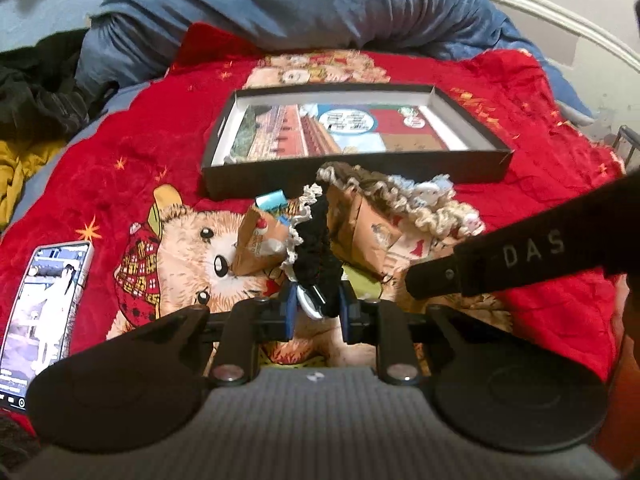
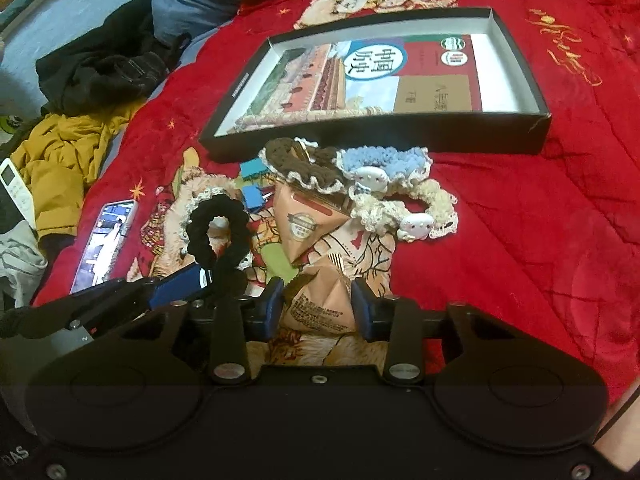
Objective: Organize objects
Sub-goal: 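Close left tool on black scrunchie while right tool closes on brown paper packet, then lift black scrunchie with left tool while right tool lifts packet over black box, then lower and release scrunchie into box with left tool while right tool releases packet beside it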
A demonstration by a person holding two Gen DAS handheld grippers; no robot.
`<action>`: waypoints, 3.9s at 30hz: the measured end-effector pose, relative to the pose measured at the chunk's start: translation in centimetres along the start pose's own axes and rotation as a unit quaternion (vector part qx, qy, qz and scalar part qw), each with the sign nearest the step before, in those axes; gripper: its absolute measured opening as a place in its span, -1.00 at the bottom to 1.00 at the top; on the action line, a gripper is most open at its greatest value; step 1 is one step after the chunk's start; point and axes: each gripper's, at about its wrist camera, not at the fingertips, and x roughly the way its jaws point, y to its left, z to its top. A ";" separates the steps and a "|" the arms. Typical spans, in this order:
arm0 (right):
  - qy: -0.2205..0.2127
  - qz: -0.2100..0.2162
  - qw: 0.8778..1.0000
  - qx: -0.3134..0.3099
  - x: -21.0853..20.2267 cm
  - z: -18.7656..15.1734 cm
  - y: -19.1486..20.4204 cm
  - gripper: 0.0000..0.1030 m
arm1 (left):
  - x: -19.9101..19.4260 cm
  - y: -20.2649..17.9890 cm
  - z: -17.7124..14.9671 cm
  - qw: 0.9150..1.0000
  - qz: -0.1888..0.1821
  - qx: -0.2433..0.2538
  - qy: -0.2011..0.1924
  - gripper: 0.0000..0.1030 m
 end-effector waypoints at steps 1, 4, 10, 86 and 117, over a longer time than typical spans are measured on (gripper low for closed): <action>-0.003 0.002 1.000 0.001 -0.3 0.1 0.0 -0.32 | -0.3 -0.1 0.0 1.000 -0.002 0.003 -0.007 -0.52; -0.013 0.007 1.000 0.009 -1.1 0.4 0.0 -0.32 | -1.1 -0.3 0.0 0.999 -0.003 0.009 -0.030 -0.52; -0.024 0.014 0.999 0.017 -2.1 0.8 0.0 -0.33 | -2.3 -0.3 0.3 0.997 -0.004 0.011 -0.073 -0.52; -0.114 -0.075 0.991 -0.003 -5.7 20.6 3.8 -0.35 | 2.3 4.7 14.7 0.967 -0.031 -0.125 -0.218 -0.52; -0.048 -0.075 0.993 0.072 6.7 17.0 -2.5 -0.35 | 11.3 5.7 10.1 0.995 0.037 -0.072 -0.059 -0.52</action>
